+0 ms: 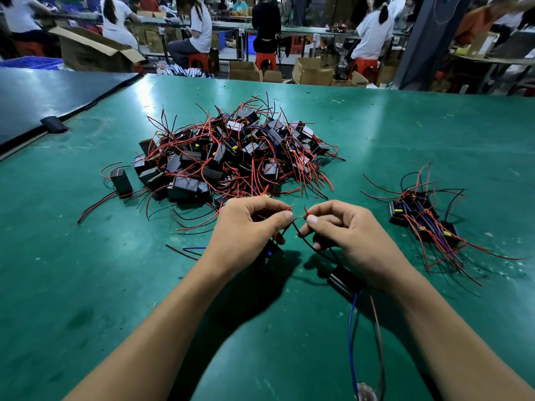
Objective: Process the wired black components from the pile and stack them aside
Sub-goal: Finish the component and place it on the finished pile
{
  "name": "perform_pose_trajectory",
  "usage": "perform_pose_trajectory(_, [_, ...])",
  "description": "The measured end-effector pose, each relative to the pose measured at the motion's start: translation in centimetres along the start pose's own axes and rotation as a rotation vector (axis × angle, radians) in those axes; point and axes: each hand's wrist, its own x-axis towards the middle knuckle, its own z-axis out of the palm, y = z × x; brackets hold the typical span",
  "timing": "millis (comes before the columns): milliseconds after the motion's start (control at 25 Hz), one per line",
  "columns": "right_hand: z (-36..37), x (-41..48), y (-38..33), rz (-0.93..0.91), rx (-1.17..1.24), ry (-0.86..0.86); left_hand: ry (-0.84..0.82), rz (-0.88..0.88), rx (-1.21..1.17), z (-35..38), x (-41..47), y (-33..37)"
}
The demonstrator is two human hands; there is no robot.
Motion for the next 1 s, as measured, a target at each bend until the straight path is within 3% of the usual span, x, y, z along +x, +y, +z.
perform_pose_trajectory(1000, [0.22, -0.01, 0.02, -0.067, -0.113, -0.028, -0.043, 0.053, 0.053, 0.39, 0.15, -0.03])
